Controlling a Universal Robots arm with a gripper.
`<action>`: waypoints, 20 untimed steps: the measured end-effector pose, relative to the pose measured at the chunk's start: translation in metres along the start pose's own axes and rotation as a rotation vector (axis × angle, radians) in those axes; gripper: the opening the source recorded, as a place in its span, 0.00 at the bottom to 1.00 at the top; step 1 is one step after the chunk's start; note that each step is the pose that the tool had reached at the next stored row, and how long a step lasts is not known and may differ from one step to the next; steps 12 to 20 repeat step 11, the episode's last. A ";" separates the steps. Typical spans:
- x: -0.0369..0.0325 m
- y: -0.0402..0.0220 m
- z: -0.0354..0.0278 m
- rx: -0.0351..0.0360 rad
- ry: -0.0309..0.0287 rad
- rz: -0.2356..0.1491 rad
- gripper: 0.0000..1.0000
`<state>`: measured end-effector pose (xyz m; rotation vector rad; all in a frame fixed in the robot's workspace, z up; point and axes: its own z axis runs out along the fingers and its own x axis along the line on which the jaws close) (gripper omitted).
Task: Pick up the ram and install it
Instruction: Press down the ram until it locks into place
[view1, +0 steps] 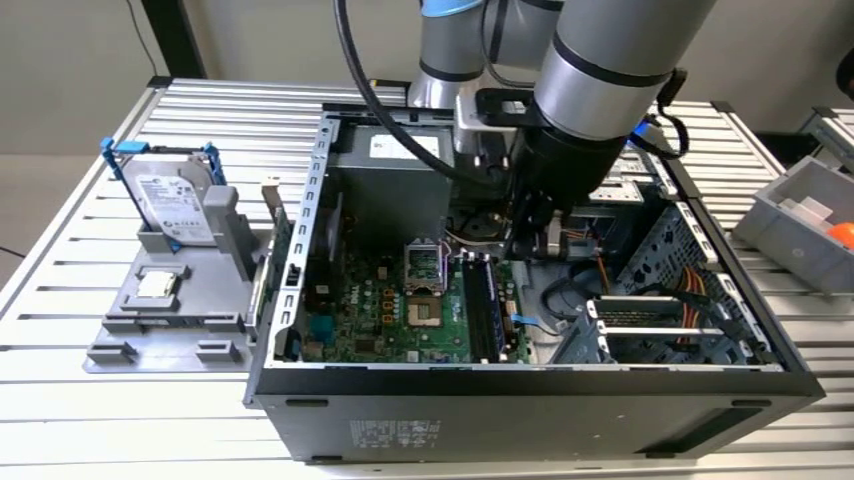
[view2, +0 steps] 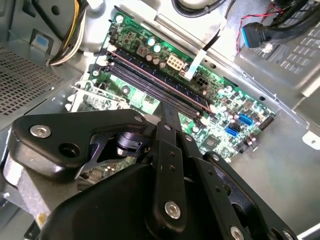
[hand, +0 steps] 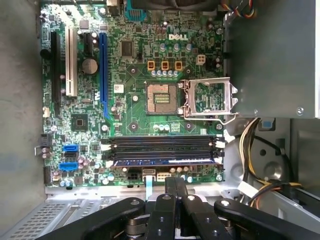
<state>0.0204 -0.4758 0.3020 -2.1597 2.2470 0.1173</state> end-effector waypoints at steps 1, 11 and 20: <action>-0.0001 0.0001 -0.0021 0.0000 -0.0001 0.000 0.00; -0.0008 0.0004 -0.0114 0.0000 -0.0001 0.000 0.00; -0.0008 0.0004 -0.0114 0.0000 -0.0001 0.000 0.00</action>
